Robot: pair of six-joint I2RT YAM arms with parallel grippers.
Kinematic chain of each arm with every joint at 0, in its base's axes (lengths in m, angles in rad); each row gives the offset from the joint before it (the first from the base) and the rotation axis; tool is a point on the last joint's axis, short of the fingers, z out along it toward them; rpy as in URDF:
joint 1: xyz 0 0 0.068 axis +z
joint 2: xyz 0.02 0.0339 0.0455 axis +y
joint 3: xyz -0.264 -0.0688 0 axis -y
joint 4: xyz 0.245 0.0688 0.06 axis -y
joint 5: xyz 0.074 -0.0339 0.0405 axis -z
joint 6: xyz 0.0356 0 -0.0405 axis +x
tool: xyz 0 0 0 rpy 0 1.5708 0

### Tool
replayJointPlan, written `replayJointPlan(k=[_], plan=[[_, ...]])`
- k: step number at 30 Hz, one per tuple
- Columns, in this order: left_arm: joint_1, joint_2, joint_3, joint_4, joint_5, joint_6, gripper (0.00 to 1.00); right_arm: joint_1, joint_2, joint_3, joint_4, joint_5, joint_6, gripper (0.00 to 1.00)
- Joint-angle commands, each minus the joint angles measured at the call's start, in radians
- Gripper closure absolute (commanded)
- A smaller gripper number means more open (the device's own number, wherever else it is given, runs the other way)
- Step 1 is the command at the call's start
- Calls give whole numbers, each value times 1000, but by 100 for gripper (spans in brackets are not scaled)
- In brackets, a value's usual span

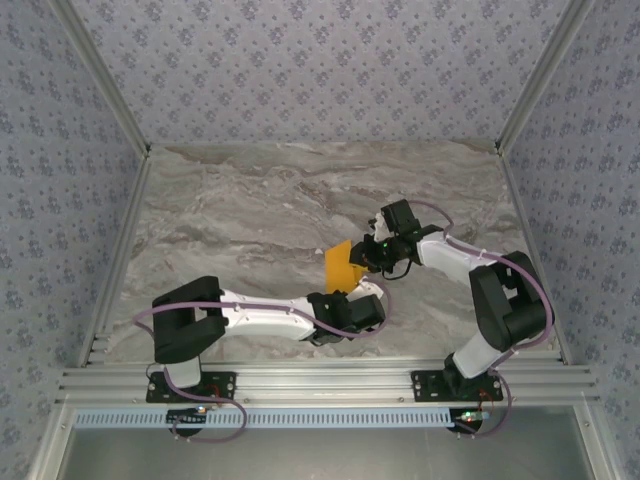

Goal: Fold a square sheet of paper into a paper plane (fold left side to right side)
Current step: Fold the triangle a second time at the center of the table.

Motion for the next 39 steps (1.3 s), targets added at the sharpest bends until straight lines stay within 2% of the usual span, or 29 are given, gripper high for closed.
replayJointPlan(k=[1, 9, 15, 21, 24, 26, 29, 33, 37, 39], plan=[[-2, -48, -14, 21, 7, -9, 77, -2, 16, 38, -40, 19, -26, 82], [45, -89, -62, 83, 103, -35, 92, -1, 18, 56, -65, 43, -57, 81], [125, -171, -179, 239, 303, -64, 97, -3, -29, 71, -44, 46, -126, 76], [268, -258, -342, 475, 598, -123, 98, -29, -154, 39, -23, 93, -190, 46], [329, -265, -370, 516, 721, -128, 98, -43, -230, -21, 12, 109, -201, 36], [364, -257, -373, 521, 788, -128, 98, -46, -276, -60, 18, 114, -220, 34], [409, -244, -375, 527, 868, -124, 98, -44, -330, -125, 10, 114, -242, 38], [469, -247, -375, 504, 937, -99, 98, -37, -394, -235, 33, 99, -225, 55], [523, -255, -367, 455, 982, -64, 97, 3, -428, -339, 88, 105, -175, 78], [542, -252, -359, 433, 1006, -51, 96, 32, -424, -373, 104, 124, -151, 84]])
